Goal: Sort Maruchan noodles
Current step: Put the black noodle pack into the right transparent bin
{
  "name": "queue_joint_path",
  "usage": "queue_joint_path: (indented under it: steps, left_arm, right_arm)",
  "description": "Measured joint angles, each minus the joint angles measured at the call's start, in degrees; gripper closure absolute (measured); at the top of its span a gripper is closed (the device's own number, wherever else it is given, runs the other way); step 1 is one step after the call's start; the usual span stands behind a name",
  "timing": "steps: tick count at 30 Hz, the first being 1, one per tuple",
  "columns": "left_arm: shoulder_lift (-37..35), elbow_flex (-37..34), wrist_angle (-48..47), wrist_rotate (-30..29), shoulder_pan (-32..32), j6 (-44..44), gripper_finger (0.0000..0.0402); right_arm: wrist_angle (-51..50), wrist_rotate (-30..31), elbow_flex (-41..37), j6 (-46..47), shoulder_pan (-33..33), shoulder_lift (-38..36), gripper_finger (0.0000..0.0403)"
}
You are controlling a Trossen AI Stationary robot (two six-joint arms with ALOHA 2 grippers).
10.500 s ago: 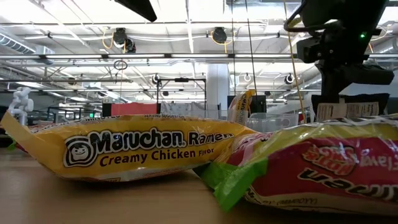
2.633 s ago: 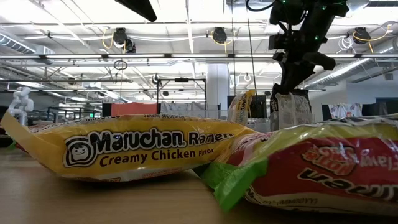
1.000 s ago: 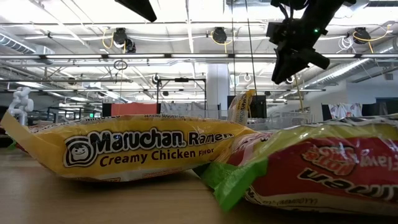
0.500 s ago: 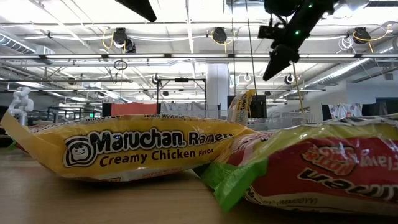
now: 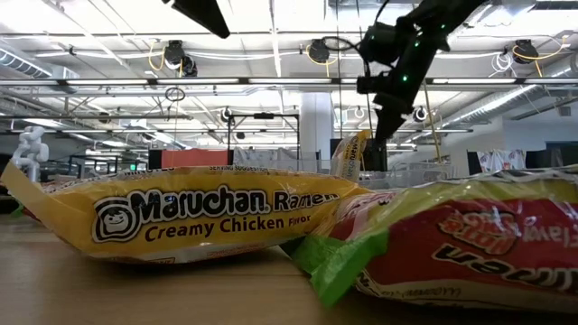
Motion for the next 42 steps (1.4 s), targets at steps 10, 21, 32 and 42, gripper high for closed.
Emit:
queue_joint_path:
  steps: [10, 21, 32, 42]
  left_arm:
    - [0.00, 0.00, 0.01, 0.07, 0.64, -0.02, 0.0348]
    - [0.00, 0.00, 0.10, 0.22, 0.64, -0.15, 0.0348]
    - [0.00, 0.00, 0.17, 0.23, 0.64, -0.81, 0.0348]
    - [0.00, 0.00, 0.19, 0.22, 0.64, -0.81, 0.0348]
  right_arm:
    - [-2.37, -5.07, 0.32, 3.80, -4.14, 4.63, 0.0332]
    - [-3.27, -5.18, 0.33, 7.41, -9.13, 5.04, 0.0332]
    - [-5.01, -8.56, 0.32, 8.09, -9.64, 5.09, 0.0332]
    - [-6.36, -5.96, 0.27, 6.67, -8.59, 5.20, 0.0332]
